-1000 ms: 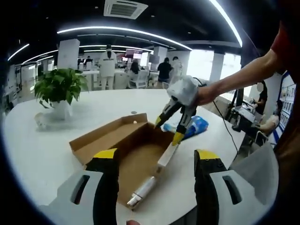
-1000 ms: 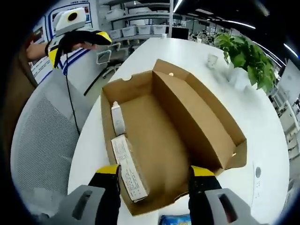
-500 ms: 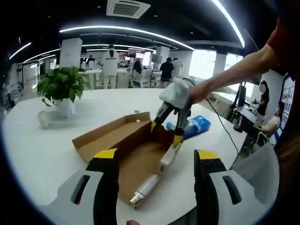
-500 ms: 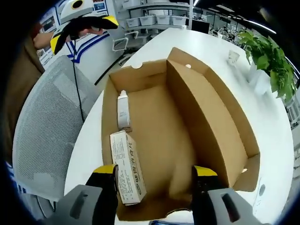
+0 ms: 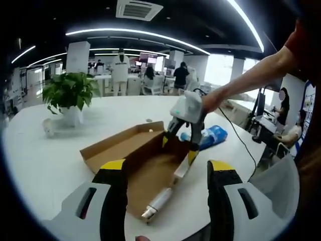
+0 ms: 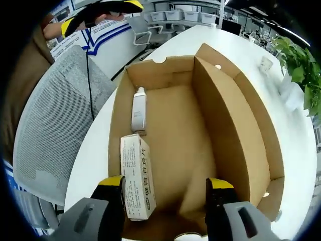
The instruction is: Operate the shoe box by opening the lid, removing the specified soft item, and placing it in the target area until the item is outside and the box remains undamaged.
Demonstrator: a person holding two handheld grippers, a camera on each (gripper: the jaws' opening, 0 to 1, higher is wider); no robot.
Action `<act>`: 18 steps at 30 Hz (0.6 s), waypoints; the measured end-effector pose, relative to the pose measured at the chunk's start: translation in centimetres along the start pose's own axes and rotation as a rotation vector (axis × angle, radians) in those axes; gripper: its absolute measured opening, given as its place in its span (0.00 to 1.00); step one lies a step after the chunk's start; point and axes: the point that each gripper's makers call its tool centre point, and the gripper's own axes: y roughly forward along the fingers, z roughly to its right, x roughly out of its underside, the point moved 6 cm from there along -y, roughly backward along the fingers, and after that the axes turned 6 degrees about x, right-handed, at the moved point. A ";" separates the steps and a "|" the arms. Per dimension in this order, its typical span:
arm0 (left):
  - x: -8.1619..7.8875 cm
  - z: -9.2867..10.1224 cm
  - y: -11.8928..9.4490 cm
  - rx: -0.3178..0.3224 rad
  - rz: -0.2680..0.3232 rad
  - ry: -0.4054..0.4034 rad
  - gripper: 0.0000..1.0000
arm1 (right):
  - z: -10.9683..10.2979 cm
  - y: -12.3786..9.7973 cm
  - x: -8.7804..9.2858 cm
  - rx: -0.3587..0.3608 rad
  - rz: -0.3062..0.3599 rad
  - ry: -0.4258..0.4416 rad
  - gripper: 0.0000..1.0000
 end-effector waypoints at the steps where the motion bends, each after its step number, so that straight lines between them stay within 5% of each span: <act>1: 0.0 0.0 0.0 0.001 0.000 -0.001 0.64 | 0.0 0.0 0.1 0.004 0.000 0.000 0.62; 18: 0.0 0.3 0.1 0.007 -0.006 0.004 0.64 | -1.0 0.3 -0.4 -0.027 -0.028 -0.076 0.53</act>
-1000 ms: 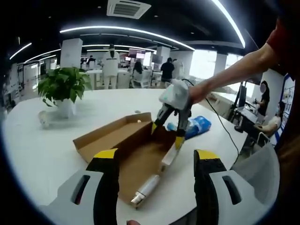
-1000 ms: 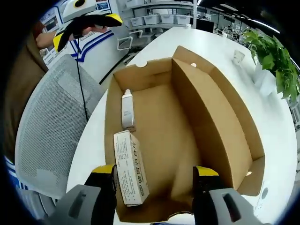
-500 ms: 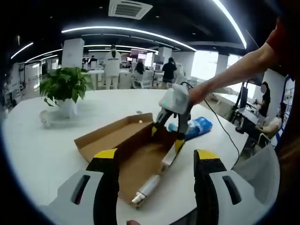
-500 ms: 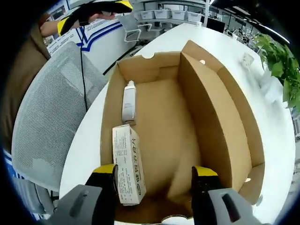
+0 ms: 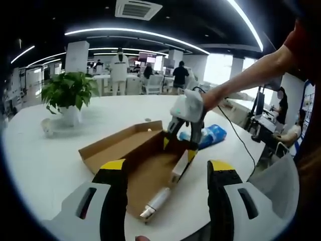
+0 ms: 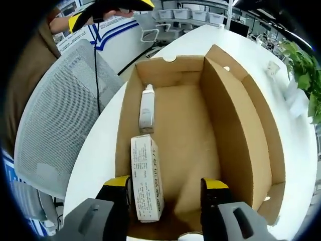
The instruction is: Operate the shoe box by opening the lid, removing the specified soft item, and placing it in the target area until the item is outside and the box remains undamaged.
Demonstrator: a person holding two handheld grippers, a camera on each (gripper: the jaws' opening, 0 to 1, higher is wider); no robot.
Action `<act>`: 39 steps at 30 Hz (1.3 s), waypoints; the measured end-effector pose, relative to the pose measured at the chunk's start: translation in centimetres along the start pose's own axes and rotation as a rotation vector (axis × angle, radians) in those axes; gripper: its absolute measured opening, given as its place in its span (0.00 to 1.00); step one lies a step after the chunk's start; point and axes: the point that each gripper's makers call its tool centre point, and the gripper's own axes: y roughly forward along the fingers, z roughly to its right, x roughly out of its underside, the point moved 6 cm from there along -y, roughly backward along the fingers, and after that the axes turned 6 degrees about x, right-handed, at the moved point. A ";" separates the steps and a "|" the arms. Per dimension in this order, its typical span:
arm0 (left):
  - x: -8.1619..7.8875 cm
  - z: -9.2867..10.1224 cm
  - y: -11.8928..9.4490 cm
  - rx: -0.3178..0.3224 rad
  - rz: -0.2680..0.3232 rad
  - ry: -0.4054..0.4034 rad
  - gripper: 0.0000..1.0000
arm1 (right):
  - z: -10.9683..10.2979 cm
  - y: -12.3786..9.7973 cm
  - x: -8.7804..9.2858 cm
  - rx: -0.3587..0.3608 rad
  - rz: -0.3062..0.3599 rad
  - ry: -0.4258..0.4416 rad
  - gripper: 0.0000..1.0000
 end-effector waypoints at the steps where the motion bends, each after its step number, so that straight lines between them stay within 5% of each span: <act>1: 0.0 0.0 0.0 0.000 0.000 -0.001 0.64 | 0.1 0.2 0.1 0.005 -0.014 -0.025 0.53; 10: 0.0 -0.1 0.0 -0.002 0.001 0.000 0.64 | 0.1 1.2 0.0 0.006 -0.035 -0.070 0.48; 28: 0.3 -0.5 -0.4 -0.015 0.000 -0.014 0.64 | -1.1 3.9 0.8 -0.005 -0.101 -0.108 0.18; 39: 0.2 -0.6 -0.4 -0.018 0.002 -0.014 0.63 | -0.7 3.3 0.8 0.025 -0.076 -0.081 0.17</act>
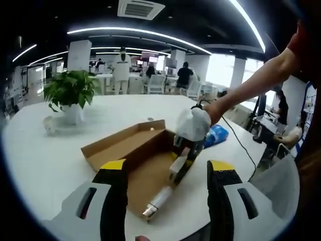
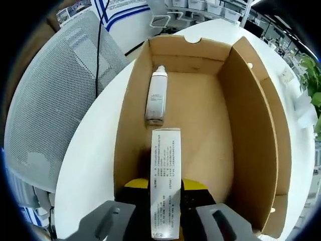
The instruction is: Operate the shoe box by opening the lid, removing the specified soft item, and placing it in the target area until the item is outside and the box remains undamaged.
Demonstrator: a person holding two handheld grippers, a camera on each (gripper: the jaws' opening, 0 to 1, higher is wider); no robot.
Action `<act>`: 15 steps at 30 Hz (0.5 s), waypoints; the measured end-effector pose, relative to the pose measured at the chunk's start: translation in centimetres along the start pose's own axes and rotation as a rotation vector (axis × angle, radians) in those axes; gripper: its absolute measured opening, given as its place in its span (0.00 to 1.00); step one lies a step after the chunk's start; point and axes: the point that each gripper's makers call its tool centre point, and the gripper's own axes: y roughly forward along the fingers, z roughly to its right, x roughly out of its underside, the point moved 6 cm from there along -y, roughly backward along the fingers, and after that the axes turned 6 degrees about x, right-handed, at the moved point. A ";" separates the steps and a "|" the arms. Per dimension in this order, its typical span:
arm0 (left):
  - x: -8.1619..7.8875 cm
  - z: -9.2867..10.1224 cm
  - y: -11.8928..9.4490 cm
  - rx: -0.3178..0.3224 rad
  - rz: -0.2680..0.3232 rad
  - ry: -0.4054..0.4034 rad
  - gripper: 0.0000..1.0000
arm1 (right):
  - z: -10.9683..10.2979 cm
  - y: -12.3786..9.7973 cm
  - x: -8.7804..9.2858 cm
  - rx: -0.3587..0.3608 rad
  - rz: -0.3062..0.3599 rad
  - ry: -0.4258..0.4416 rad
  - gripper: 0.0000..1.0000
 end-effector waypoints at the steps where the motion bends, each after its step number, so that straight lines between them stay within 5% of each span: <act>1: 0.0 0.0 0.0 -0.001 0.001 -0.001 0.63 | 0.1 -0.2 0.0 0.005 0.007 0.007 0.17; 15: -0.4 -0.1 -0.3 -0.003 0.015 0.001 0.63 | 0.1 -2.2 -0.6 0.048 0.030 0.025 0.17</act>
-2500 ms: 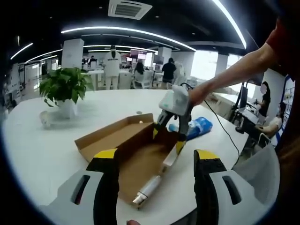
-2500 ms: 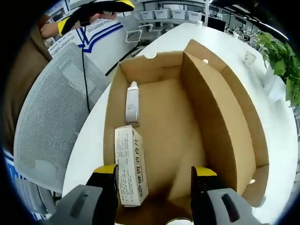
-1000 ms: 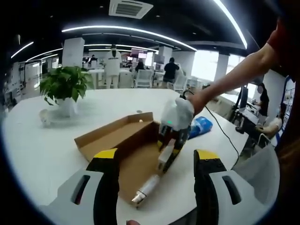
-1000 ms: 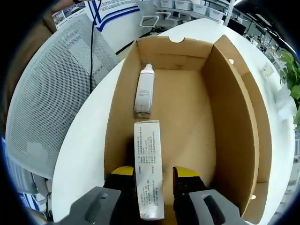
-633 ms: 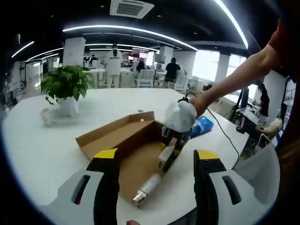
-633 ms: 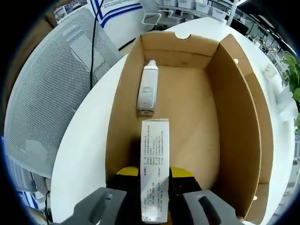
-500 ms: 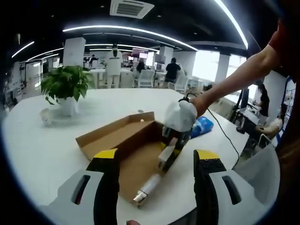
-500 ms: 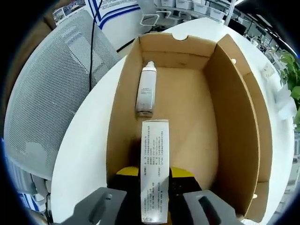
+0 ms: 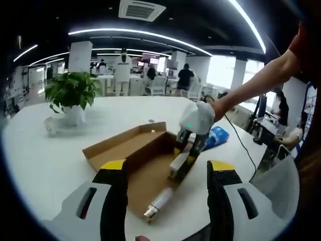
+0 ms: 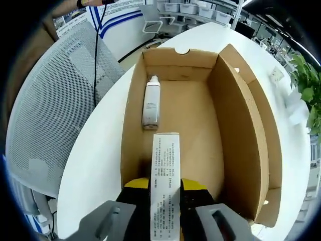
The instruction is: Operate the shoe box by opening the lid, removing the specified soft item, and placing it in the target area until the item is outside and the box remains undamaged.
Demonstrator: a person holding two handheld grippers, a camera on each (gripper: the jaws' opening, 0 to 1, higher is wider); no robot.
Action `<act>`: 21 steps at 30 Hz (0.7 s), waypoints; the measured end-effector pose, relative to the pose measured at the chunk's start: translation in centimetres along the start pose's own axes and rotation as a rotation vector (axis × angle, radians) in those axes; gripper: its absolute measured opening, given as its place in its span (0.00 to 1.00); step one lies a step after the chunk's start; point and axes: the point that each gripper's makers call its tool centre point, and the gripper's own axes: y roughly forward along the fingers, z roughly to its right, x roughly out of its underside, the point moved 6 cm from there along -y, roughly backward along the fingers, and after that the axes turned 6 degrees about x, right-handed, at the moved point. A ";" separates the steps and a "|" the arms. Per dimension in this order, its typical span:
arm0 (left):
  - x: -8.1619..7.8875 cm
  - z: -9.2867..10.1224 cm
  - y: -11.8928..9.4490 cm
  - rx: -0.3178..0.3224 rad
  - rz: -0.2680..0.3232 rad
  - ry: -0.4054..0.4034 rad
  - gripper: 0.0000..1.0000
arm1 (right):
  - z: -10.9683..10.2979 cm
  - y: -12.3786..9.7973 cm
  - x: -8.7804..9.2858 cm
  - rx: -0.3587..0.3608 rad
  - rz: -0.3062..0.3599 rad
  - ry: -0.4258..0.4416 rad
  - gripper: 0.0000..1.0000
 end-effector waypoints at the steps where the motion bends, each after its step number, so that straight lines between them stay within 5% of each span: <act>1: -0.1 0.0 0.0 0.000 0.001 0.002 0.63 | 0.0 -0.1 -0.1 0.002 -0.001 -0.002 0.17; 21: -0.4 0.4 -0.1 0.017 0.020 0.010 0.63 | 1.1 -5.4 -3.0 0.079 0.051 -0.020 0.16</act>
